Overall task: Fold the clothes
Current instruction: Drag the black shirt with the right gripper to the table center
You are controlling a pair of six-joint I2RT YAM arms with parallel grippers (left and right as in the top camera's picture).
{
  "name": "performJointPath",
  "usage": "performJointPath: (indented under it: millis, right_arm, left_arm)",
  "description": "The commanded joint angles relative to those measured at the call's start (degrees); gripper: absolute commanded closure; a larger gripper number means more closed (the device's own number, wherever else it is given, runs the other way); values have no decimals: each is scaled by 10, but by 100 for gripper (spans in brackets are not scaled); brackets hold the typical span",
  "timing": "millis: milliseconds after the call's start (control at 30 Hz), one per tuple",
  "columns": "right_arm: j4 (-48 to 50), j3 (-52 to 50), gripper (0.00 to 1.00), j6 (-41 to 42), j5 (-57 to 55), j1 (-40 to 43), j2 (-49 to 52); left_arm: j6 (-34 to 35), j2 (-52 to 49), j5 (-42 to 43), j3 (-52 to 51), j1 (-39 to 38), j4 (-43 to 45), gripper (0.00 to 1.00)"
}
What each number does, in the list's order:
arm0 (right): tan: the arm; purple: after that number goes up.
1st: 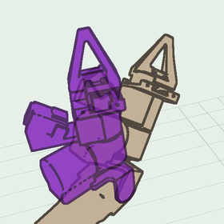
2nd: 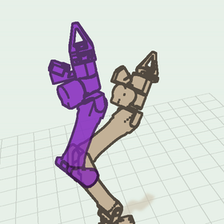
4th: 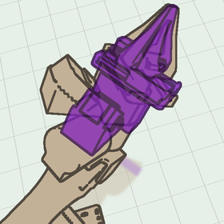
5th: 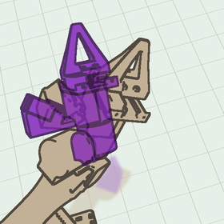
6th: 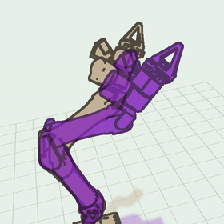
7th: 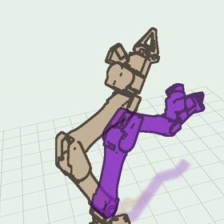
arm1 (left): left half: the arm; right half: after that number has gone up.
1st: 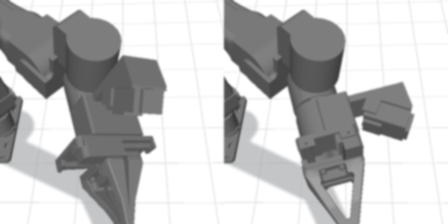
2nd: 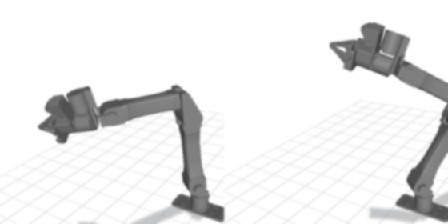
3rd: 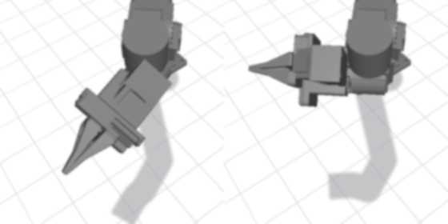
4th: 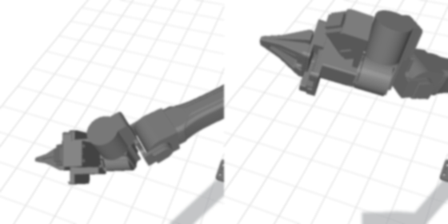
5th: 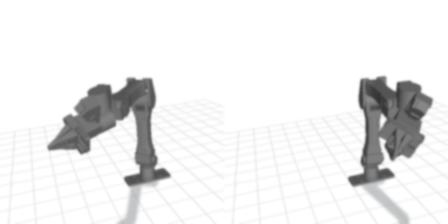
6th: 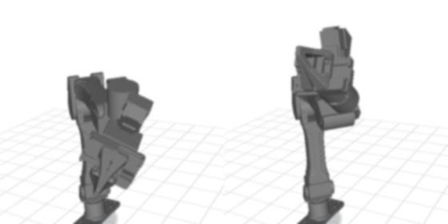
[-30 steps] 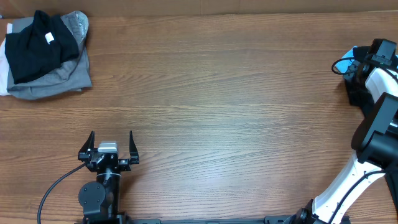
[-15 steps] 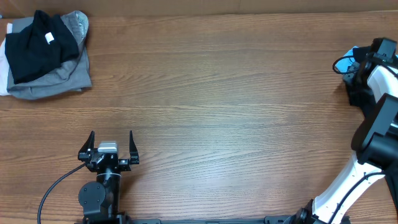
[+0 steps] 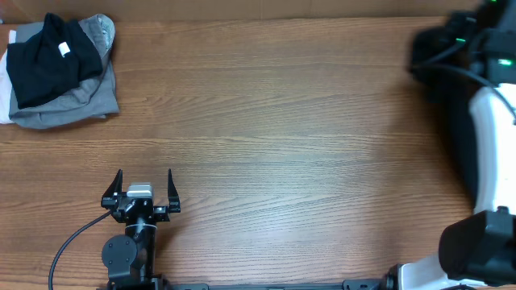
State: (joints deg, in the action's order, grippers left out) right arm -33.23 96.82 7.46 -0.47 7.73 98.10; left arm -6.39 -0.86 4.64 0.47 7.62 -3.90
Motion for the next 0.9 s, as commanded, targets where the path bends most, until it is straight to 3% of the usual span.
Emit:
performJointPath:
  millis: [0,367,400,433,467,533,600,667,700,767,867]
  right_arm:
    - [13,9,96,3,64,-84,2]
    - [110,9,96,88,96,-366,84]
    - [118,9,89,89,96,-383,94]
    - [126,9,59,89,96,-398,104]
    - [134,9,53,89,96,-411,111]
    - [138,9,46,89,93,-423,117]
    - [131,9,33,89,79,-425,116]
    - [117,10,28,89,65,-419,109]
    - [106,10,22,89,60,-411,103]
    - [76,12,0,92,61,-385,86]
    - [31,12,0,93,68,-341,55]
  left_arm:
    - [4,6,-2,-2,3,-2,0]
    - [4,6,-2,-2,3,-2,0]
    - [4,6,-2,-2,3,-2,0]
    - [4,6,-2,-2,3,-2,0]
    - [4,6,-2,-2,3,-2,0]
    - [4,6,-2,-2,3,-2,0]
    - [4,6,-2,-2,3,-2,0]
    - [4,6,-2,-2,3,-2,0]
    - [4,6,-2,-2,3,-2,0]
    - [4,6,-2,-2,3,-2,0]
    - [4,6,-2,-2,3,-2,0]
